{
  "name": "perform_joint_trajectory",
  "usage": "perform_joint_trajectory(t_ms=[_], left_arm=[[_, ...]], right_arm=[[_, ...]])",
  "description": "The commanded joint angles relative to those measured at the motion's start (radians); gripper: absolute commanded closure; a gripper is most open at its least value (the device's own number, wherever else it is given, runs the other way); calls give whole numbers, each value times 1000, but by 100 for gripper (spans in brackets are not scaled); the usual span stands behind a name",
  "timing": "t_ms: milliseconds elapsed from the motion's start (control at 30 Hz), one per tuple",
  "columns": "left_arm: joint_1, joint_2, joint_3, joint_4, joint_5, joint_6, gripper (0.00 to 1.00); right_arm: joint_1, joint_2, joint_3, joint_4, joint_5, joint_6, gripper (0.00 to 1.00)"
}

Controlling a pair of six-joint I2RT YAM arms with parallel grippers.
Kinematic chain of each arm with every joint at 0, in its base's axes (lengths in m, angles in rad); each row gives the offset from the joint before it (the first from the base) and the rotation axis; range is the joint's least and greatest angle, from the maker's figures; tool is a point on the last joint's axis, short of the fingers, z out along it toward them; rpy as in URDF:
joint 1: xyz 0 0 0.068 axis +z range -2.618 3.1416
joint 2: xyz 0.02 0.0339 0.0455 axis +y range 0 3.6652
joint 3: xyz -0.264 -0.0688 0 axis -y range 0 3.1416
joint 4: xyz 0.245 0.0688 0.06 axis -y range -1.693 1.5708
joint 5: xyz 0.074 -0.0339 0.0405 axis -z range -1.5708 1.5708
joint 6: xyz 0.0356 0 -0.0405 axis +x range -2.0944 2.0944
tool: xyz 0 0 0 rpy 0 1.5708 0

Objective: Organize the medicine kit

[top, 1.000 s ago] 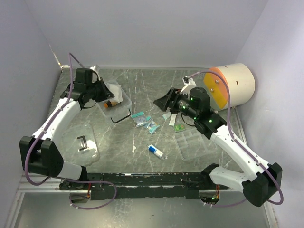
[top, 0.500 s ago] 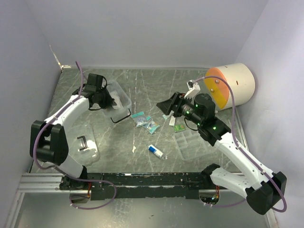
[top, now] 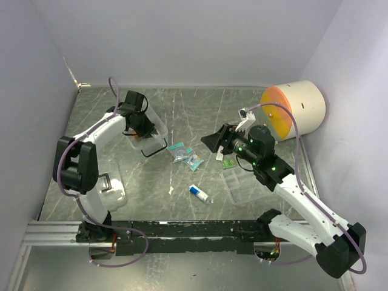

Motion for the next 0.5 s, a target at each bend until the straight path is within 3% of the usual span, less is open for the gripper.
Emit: perform_joint_trajectory(t_ms=[0, 133, 467], left_arm=[[-8, 50, 40, 23, -16, -40, 70], [-11, 76, 39, 19, -34, -22, 64], [-12, 55, 34, -3, -98, 76, 35]], right_arm=[[4, -29, -14, 29, 14, -34, 35], [4, -44, -22, 26, 40, -45, 35], [4, -32, -37, 41, 57, -52, 34]])
